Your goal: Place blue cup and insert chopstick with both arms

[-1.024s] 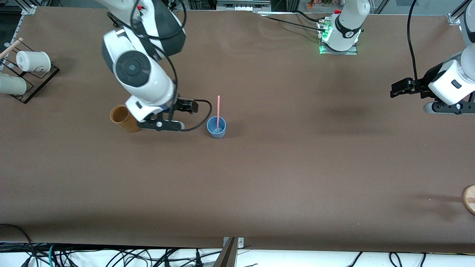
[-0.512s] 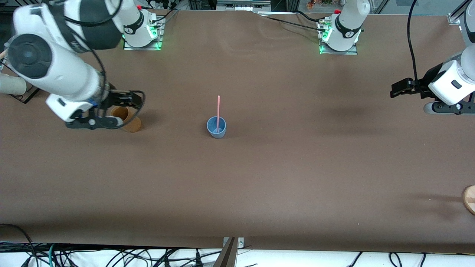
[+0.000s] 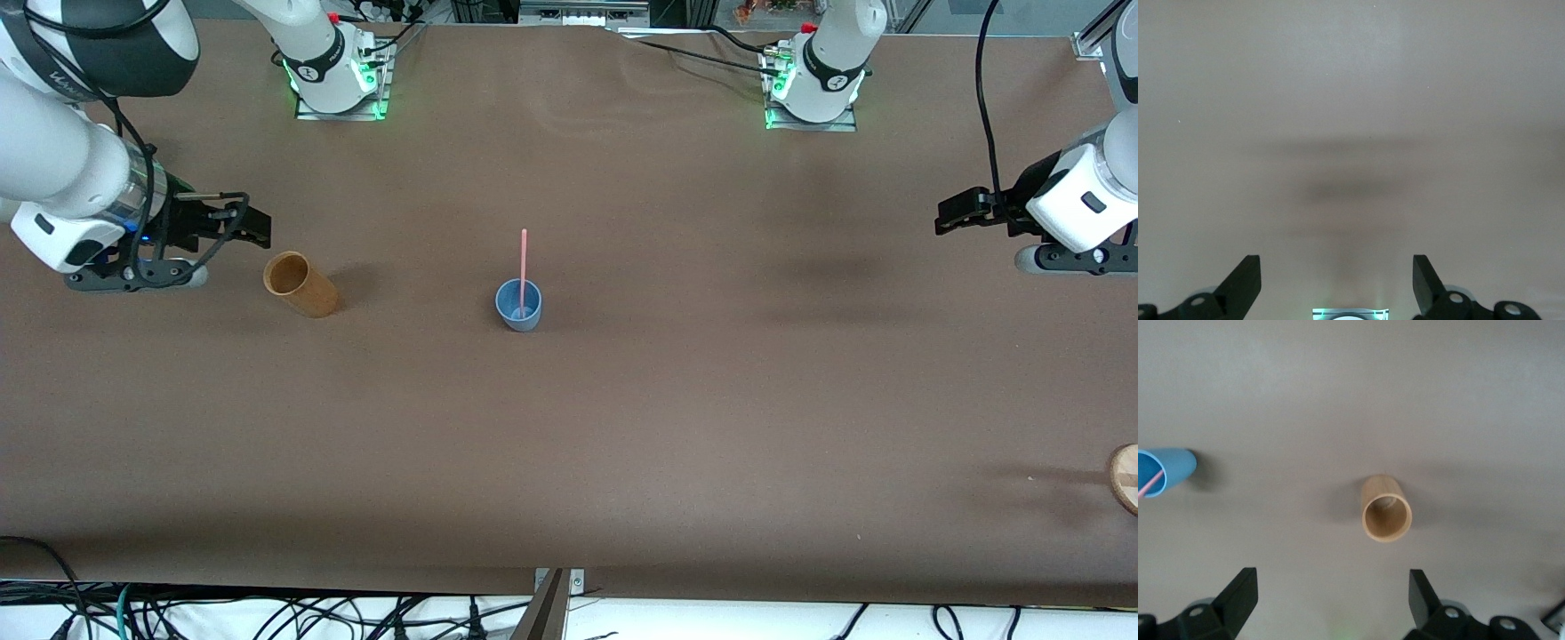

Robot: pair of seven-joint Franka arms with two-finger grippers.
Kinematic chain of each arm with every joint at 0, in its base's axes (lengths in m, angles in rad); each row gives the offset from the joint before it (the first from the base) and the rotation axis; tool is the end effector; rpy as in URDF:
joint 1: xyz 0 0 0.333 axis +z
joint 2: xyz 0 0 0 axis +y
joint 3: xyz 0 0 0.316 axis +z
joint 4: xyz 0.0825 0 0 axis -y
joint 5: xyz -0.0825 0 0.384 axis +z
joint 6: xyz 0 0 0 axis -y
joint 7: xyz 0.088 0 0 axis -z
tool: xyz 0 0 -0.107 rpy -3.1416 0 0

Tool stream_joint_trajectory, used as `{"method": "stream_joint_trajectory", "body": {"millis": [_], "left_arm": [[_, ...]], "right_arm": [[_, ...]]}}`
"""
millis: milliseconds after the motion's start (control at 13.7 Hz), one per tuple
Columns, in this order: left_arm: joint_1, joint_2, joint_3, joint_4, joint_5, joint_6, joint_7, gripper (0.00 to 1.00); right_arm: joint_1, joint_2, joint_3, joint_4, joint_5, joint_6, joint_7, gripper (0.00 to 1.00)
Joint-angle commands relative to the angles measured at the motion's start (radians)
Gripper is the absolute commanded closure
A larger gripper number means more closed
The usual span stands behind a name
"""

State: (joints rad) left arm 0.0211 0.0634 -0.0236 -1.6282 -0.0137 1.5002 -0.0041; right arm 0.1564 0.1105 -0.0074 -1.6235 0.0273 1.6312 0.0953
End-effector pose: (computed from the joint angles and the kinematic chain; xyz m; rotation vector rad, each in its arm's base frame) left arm 0.5595 -0.0026 0.5570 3.1127 0.0029 -0.2988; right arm 0.5788 0.0899 0.5416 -3.1227 -0.0791 0.1645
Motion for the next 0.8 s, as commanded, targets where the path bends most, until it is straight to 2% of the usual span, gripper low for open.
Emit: {"method": "stream_joint_trajectory", "body": {"millis": [0, 146, 732], "left_arm": [[-0.001, 0.013, 0.001, 0.027, 0.008, -0.006, 0.021, 0.0], [-0.003, 0.013, 0.001, 0.027, 0.008, -0.006, 0.021, 0.0], [-0.003, 0.013, 0.001, 0.027, 0.006, -0.006, 0.021, 0.0]], "right_arm": [[-0.061, -0.113, 0.043, -0.124, -0.001, 0.067, -0.019, 0.0], [-0.132, -0.126, 0.075, -0.119, 0.006, 0.07, -0.019, 0.0], [-0.135, -0.127, 0.064, -0.116, -0.007, 0.062, -0.017, 0.0]]}}
